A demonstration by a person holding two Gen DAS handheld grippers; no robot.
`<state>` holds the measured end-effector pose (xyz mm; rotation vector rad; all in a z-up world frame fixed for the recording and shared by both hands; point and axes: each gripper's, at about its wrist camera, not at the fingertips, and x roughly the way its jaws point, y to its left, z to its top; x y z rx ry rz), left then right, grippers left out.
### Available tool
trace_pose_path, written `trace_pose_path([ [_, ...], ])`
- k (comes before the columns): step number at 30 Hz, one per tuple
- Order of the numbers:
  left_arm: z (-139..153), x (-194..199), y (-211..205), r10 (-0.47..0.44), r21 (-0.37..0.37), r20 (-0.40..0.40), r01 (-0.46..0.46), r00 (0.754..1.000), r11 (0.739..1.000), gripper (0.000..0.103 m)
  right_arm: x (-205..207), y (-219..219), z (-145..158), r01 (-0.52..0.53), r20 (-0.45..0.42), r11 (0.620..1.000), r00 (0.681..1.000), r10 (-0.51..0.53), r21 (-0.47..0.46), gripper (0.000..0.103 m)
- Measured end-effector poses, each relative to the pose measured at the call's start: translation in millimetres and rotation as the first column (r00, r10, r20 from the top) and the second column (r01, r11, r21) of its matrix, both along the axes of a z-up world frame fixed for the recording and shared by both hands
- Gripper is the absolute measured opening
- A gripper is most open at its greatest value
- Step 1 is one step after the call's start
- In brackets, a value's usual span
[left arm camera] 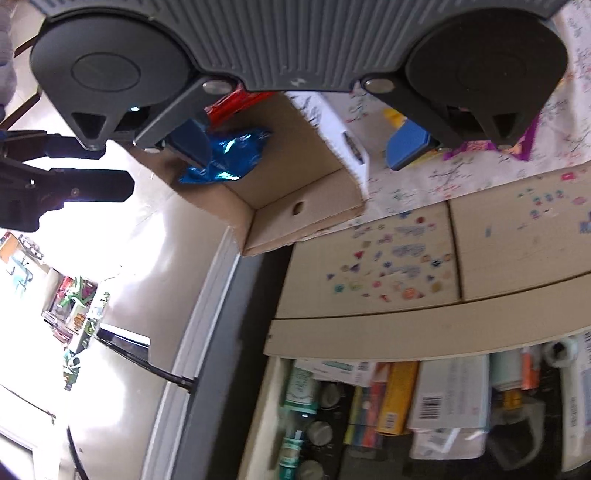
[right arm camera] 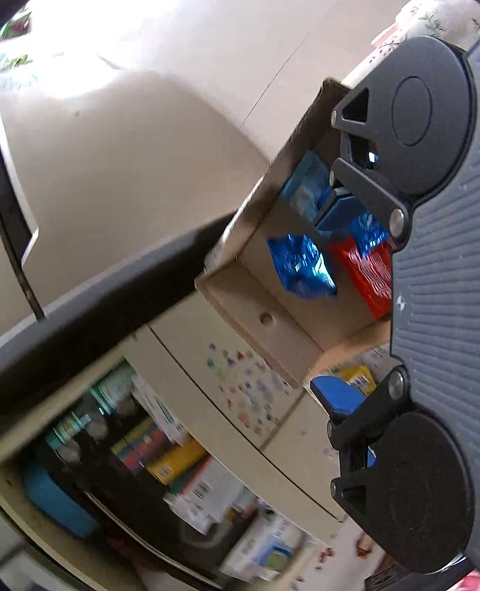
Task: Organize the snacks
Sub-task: 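Move the left tool to the yellow bag while the right tool approaches the green cracker pack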
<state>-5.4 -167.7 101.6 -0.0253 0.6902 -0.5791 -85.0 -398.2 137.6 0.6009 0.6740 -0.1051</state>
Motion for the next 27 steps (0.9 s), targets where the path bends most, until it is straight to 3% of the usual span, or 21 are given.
trace_pose_path([
  [7,5.5,-9.6,35.4,0.053,0.039,-0.004,-0.053,0.999,0.998,0.101,1.6,28.0,2.4,-0.123,0.018,0.989,0.992,0.125,-0.080,0.092],
  [14,5.5,-11.8,81.2,0.156,0.042,-0.030,-0.154,0.987,0.987,0.101,5.8,50.9,-4.2,-0.229,0.007,0.969,0.973,0.231,-0.090,0.092],
  [19,3.7,-4.8,110.2,0.233,0.055,-0.028,-0.231,0.972,0.971,0.101,8.7,71.0,-8.3,-0.304,-0.003,0.946,0.952,0.305,-0.111,0.092],
  [27,-18.7,0.1,138.0,0.295,0.075,-0.098,-0.289,0.950,0.954,0.101,17.8,109.8,-21.0,-0.444,-0.036,0.889,0.896,0.443,-0.110,0.092],
])
